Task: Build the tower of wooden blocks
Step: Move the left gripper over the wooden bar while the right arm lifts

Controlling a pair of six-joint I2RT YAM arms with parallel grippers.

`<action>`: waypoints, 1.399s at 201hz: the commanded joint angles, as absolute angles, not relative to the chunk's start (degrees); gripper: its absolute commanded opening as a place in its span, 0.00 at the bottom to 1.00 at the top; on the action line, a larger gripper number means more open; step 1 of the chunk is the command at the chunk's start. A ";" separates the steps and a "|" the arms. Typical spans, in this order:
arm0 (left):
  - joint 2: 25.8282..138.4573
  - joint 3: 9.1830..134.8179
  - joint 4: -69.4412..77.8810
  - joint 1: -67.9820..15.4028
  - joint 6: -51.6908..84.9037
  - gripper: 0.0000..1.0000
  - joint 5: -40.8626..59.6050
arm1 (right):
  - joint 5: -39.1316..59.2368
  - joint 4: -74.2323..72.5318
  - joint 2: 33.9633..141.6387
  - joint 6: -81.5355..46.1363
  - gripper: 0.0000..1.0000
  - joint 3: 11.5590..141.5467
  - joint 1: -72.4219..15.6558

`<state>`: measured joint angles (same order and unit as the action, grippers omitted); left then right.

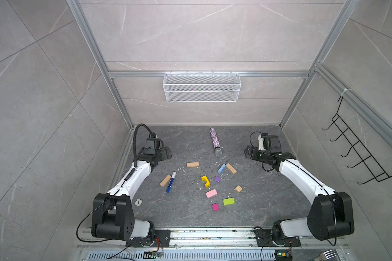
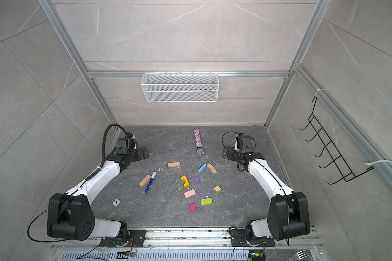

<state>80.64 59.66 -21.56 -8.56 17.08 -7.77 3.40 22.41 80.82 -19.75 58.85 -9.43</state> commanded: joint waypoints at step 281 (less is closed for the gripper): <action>85.90 54.58 -44.12 -8.44 28.21 0.75 -2.66 | 13.00 28.83 82.09 -17.16 0.99 60.34 -15.22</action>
<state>84.71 54.24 -43.44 -8.64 27.29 -0.34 11.68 28.71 81.14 -18.17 58.92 -14.98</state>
